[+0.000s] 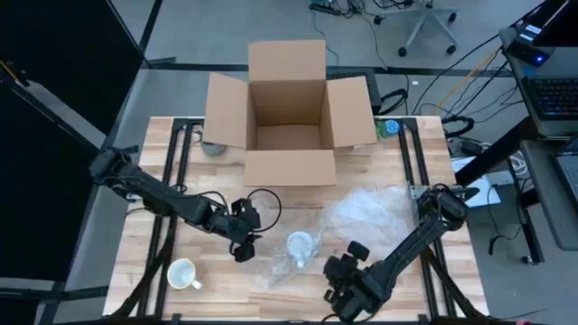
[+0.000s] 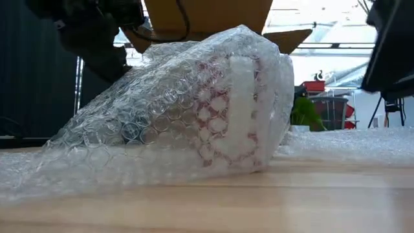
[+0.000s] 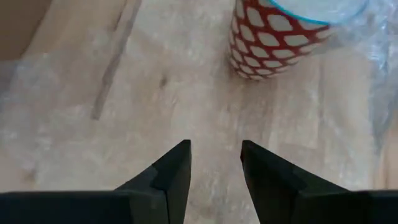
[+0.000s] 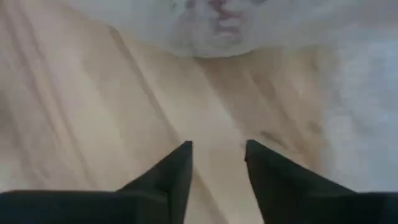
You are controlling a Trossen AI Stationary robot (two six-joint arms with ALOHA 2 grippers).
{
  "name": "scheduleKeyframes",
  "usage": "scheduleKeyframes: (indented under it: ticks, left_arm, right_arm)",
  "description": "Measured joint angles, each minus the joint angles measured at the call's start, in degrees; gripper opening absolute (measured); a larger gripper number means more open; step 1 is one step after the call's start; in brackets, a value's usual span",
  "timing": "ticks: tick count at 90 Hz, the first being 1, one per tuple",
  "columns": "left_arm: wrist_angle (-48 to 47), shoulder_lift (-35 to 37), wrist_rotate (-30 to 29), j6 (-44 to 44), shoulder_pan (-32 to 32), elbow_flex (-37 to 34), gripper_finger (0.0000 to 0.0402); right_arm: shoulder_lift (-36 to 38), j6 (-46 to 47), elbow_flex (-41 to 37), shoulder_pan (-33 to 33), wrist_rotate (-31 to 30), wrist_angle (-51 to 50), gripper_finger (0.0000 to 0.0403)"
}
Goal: Wrap mug
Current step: Wrap the red mug with the left bubble wrap
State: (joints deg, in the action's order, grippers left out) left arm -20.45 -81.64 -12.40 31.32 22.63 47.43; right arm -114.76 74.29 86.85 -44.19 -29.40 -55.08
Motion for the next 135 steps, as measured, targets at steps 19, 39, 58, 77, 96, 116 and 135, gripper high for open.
scheduleKeyframes:
  ticks: [19,39,58,77,96,116,135]
  left_arm:
    - [0.0,0.0,-0.5,1.4,1.2,-1.5,0.013]
    - [0.6,0.0,-1.4,1.4,1.3,-1.7,0.013]
    - [2.0,0.0,-1.4,1.3,1.4,-1.7,0.013]
    - [4.2,0.0,-1.6,-0.4,1.4,-1.7,0.013]
    - [4.1,0.0,-1.6,-0.7,1.4,-1.7,0.013]
    - [3.1,0.0,-1.6,-0.7,1.4,-1.7,0.013]
    - [-2.7,0.0,-2.1,0.3,1.4,-1.7,0.013]
  right_arm:
    - [0.0,-0.7,-3.5,-2.1,-5.7,15.8,0.0195]
    - [-0.4,-8.8,-3.9,-2.8,-11.2,26.5,0.0199]
    - [-2.5,-5.0,-3.9,-1.5,-16.0,27.8,0.0199]
    - [-6.1,0.3,-3.9,2.5,-17.7,31.7,0.0199]
    - [-6.8,4.4,-3.9,5.0,-18.0,31.6,0.0199]
    - [-6.8,7.5,-3.9,4.7,-15.9,24.9,0.0199]
    - [-6.8,4.2,-3.9,2.2,-11.5,21.5,0.0198]
